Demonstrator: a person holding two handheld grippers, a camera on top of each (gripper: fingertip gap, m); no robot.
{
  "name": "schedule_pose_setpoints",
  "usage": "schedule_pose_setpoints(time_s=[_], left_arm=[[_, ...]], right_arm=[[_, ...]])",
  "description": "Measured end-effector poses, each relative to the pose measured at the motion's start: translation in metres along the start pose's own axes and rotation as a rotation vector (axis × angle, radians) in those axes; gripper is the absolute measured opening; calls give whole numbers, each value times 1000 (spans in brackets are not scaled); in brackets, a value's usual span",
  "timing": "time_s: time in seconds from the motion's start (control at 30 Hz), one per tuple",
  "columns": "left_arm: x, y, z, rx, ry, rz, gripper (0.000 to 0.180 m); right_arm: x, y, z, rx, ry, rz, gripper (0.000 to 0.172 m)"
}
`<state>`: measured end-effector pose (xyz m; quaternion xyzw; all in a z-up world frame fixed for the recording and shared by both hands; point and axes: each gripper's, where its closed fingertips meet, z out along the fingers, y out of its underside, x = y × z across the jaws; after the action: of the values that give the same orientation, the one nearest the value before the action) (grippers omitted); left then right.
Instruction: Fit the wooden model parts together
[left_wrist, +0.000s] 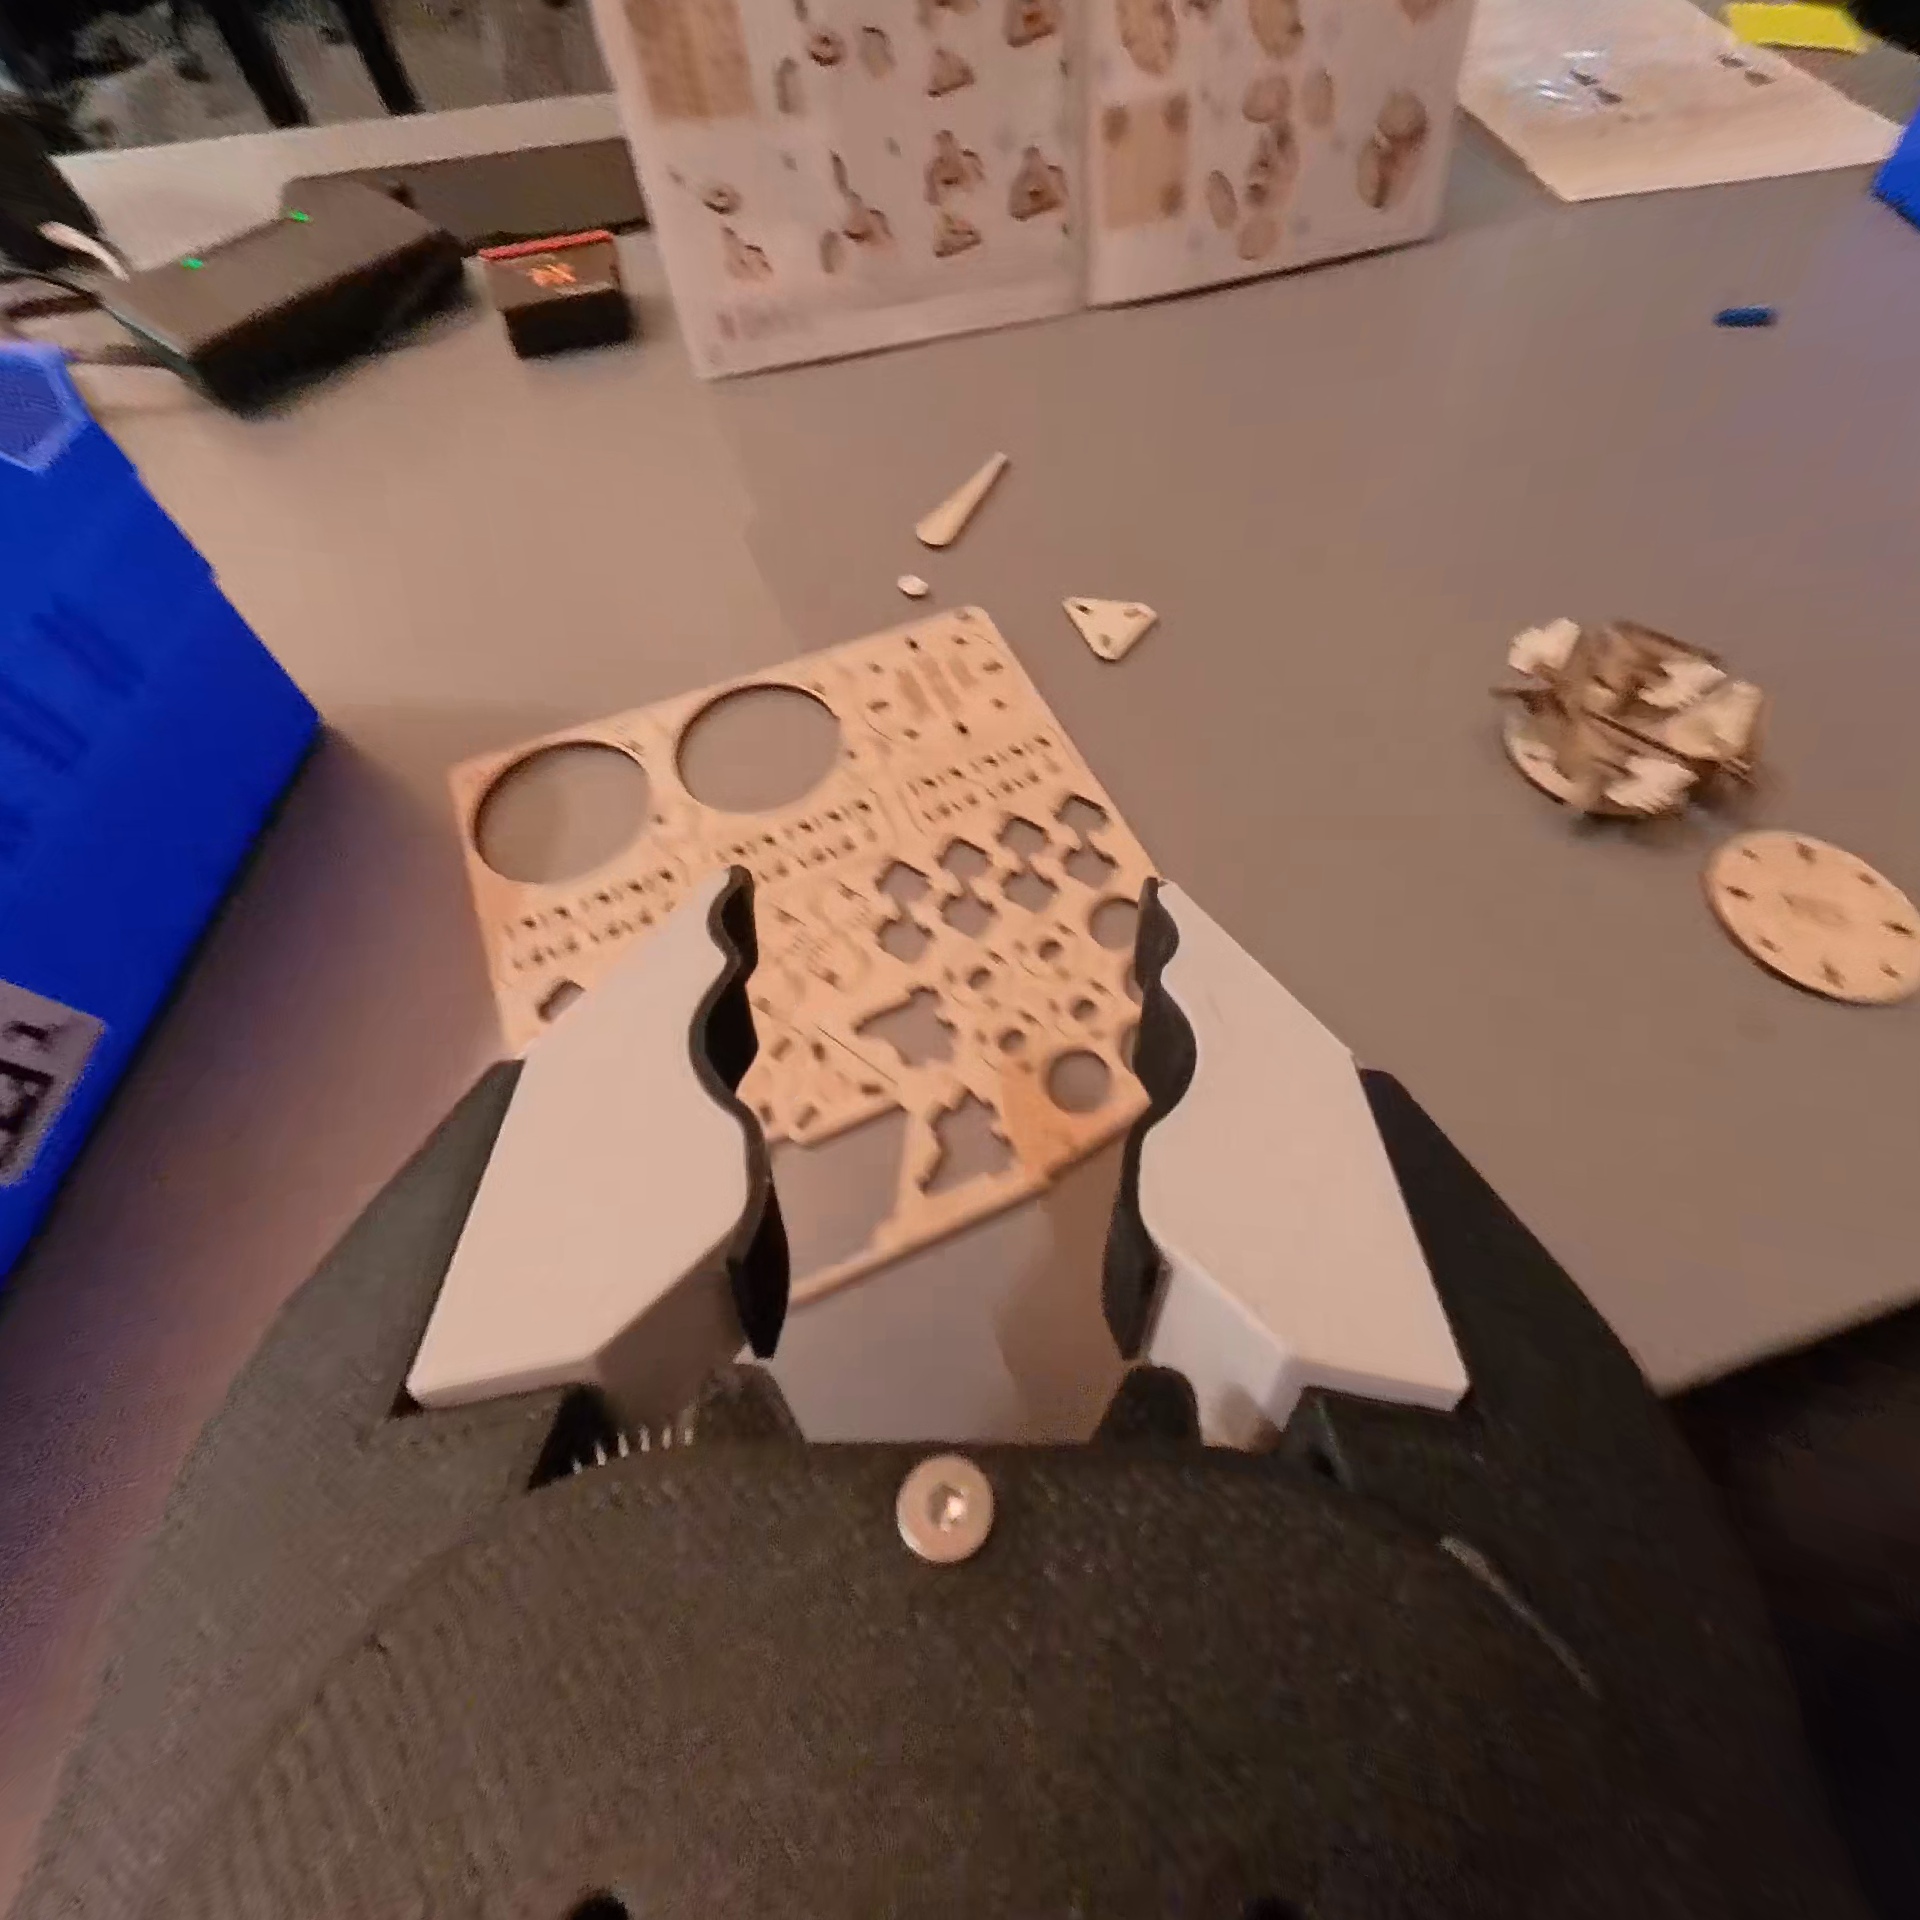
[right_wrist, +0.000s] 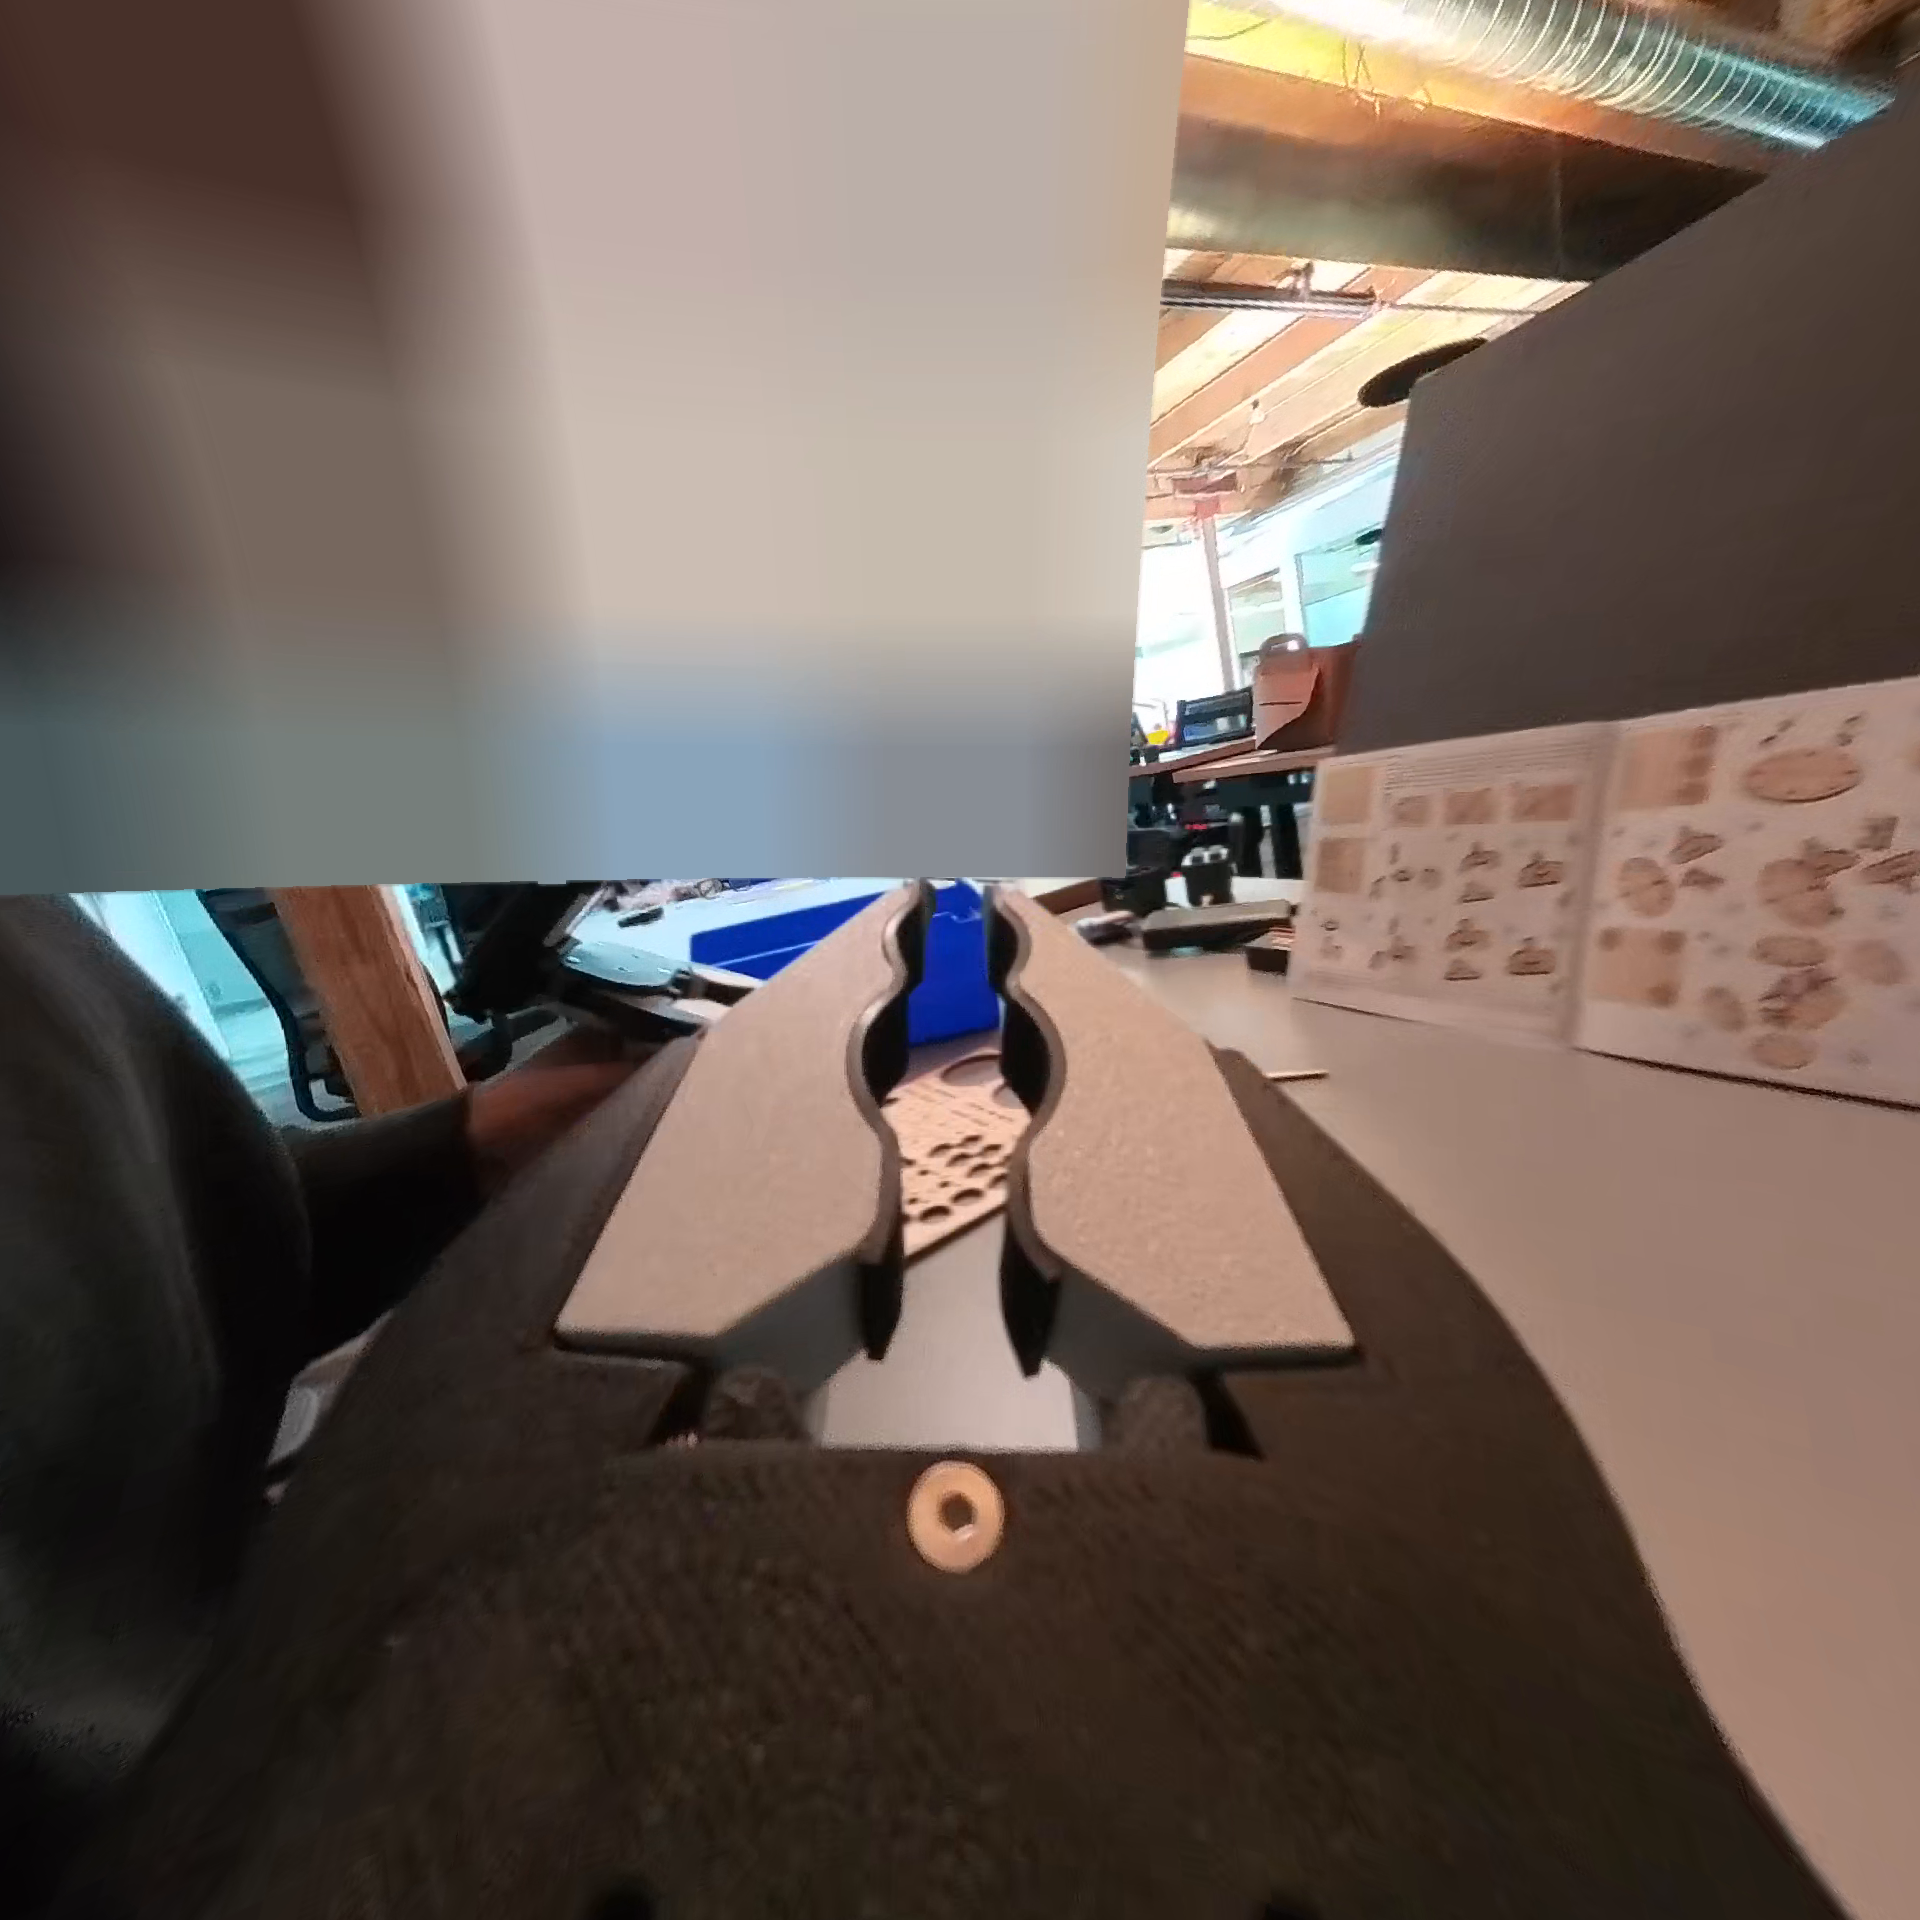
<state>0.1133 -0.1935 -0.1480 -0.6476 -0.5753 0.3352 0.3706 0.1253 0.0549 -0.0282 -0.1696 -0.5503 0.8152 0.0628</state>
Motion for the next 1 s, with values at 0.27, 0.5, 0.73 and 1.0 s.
schedule_pose_setpoints(time_s=[0.27, 0.5, 0.73, 1.0], left_arm=[[-22, -40, 24, 75, -2, -131, 70], [-20, -61, 40, 44, 29, -87, 71], [-74, -45, 100, -138, -25, 131, 62], [-78, 6, 125, -515, 124, 180, 61]], right_arm=[[56, -6, -1, -36, 47, 36, 11], [68, -30, -12, -34, 122, -17, 14], [107, -9, -32, -190, 309, -91, 16], [85, -2, -29, -216, 279, -95, 21]])
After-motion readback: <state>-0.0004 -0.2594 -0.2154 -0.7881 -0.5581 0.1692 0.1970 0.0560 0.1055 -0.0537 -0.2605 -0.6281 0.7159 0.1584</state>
